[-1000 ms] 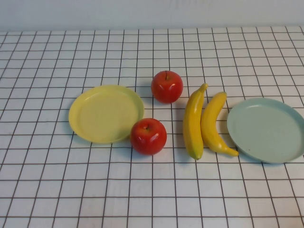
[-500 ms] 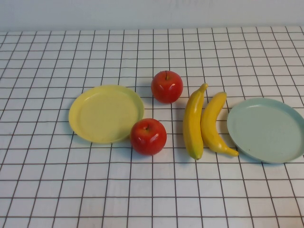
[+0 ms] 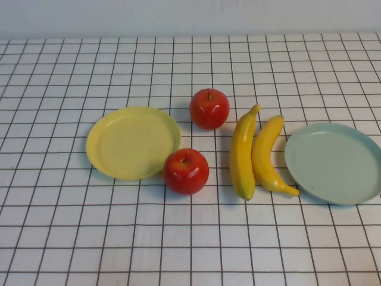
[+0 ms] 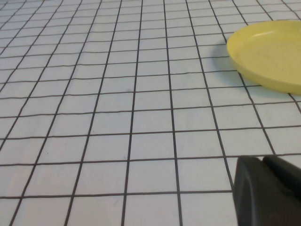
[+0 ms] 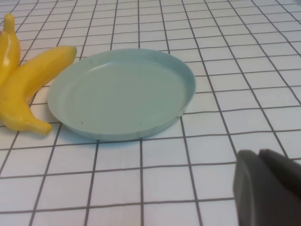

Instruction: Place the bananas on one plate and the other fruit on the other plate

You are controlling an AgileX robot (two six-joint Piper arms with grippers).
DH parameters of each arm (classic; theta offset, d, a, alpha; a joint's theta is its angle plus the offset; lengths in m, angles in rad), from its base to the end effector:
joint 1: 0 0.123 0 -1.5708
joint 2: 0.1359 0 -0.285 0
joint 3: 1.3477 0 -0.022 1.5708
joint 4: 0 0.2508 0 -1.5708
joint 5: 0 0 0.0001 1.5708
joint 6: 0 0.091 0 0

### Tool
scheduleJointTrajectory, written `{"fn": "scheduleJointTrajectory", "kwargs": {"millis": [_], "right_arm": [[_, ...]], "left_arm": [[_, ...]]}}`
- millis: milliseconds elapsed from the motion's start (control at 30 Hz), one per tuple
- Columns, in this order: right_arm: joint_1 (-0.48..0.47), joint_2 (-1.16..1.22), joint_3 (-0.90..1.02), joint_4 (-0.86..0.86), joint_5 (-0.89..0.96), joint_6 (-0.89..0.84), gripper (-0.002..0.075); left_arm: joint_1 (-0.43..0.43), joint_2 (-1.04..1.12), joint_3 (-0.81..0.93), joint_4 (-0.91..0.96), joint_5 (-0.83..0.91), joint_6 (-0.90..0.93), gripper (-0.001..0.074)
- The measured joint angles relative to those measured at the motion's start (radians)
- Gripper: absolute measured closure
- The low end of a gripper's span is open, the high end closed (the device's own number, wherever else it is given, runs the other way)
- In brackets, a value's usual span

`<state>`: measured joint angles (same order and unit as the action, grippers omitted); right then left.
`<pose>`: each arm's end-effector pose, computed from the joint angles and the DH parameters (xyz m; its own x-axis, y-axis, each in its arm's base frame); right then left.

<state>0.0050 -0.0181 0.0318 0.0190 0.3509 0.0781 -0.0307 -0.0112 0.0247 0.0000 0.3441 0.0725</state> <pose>0.0530 0.0009 0.1718 -0.2736 0.0944 -0.9572 0.0150 0.9955 0.0939 0.0534 -0.0016 0.1744 -0.2641 0.0806 -0.9611 0.0500 0.9963 0.0698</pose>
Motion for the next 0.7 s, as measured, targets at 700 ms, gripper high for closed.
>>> {"fn": "scheduleJointTrajectory", "kwargs": {"millis": [700], "right_arm": [[0.0, 0.0, 0.0, 0.0, 0.0, 0.0, 0.0741]], "left_arm": [[0.0, 0.0, 0.0, -0.573, -0.51, -0.166, 0.074]]}}
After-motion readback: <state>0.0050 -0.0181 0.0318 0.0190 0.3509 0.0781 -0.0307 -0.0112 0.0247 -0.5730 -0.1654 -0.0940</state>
